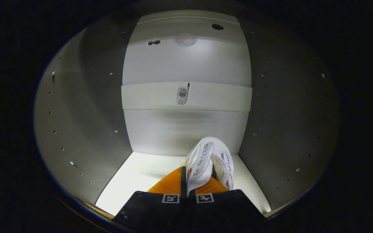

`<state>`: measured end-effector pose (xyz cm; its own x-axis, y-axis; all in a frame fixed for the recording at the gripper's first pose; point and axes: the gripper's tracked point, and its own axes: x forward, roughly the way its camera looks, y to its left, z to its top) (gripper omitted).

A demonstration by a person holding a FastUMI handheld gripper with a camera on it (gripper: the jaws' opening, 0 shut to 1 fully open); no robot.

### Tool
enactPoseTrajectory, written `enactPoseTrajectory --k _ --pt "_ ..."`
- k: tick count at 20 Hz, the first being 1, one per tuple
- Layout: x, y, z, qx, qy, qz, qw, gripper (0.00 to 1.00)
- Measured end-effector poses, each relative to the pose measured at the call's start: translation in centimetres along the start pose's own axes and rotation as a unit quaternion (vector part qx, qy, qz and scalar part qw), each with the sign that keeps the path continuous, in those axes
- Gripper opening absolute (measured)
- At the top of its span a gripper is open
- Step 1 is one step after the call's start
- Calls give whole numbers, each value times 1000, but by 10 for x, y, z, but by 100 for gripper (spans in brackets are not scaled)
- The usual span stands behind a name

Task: Open the shoe cabinet door, grab the shoes and put them into the shoe cabinet, then close the shoe cabinet door.

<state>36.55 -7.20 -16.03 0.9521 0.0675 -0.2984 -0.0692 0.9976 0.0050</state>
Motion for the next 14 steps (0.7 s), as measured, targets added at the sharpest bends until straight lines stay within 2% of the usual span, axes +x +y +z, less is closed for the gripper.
enactPoseTrajectory --k 7,14 --pt "19 16 -28 -12 41 19 999 4" --pt "18 16 -36 -4 60 15 998 5"
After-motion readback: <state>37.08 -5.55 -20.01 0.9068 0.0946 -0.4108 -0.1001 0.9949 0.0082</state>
